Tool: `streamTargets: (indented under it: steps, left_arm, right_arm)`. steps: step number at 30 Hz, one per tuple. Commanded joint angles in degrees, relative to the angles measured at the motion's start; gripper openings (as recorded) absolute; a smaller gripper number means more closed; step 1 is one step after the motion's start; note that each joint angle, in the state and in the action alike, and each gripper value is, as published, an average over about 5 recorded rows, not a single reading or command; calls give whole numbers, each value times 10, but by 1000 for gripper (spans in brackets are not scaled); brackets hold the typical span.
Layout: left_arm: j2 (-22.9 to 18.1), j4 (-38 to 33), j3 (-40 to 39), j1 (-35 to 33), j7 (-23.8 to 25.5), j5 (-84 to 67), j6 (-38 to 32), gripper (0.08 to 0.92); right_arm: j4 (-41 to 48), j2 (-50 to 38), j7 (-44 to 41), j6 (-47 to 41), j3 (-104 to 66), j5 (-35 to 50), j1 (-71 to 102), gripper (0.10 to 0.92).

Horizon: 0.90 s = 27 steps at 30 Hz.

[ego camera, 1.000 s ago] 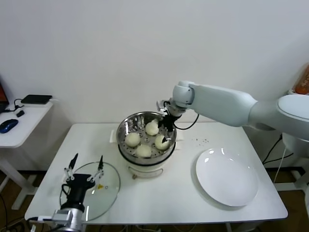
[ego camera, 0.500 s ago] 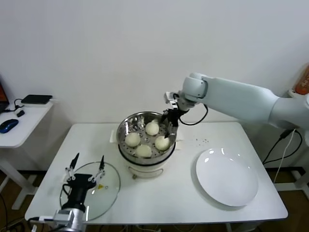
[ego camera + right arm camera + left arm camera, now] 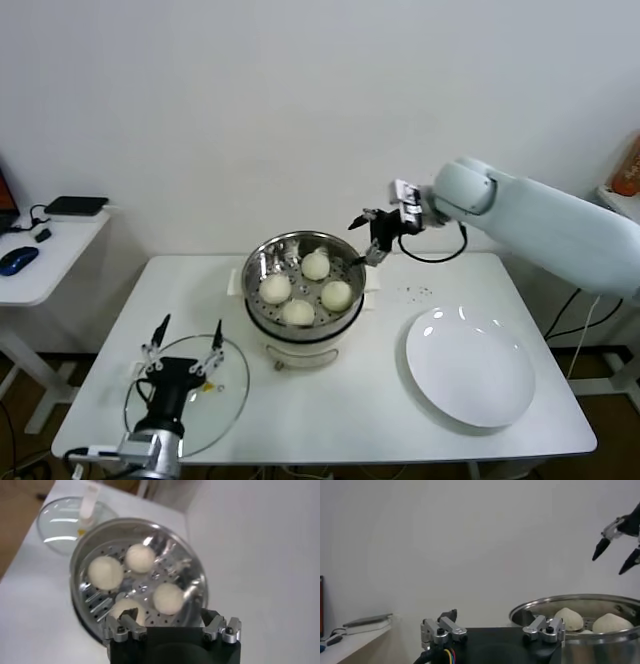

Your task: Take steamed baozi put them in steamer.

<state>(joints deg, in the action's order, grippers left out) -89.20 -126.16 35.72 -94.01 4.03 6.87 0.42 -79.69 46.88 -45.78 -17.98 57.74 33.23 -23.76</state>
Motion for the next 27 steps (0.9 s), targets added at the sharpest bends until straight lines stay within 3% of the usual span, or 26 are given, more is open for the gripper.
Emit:
streamTargets:
  steps: [1, 6, 14, 27]
  left_arm:
    - [-9, 2, -11, -1, -2, 11, 0, 823]
    - [-13, 3, -26, -6, -12, 20, -1, 823]
    - [-21, 3, -34, -9, -17, 30, 0, 823]
    - [-15, 17, -12, -6, -20, 22, 1, 823]
  right_arm:
    - [-133, -151, 200, 37, -377, -32, 341, 823]
    - [-155, -129, 319, 102, -530, -53, 513, 823]
    - [-195, -1, 416, 166, -744, -118, 757, 823]
    - [-242, 171, 431, 269, -858, -153, 968, 823]
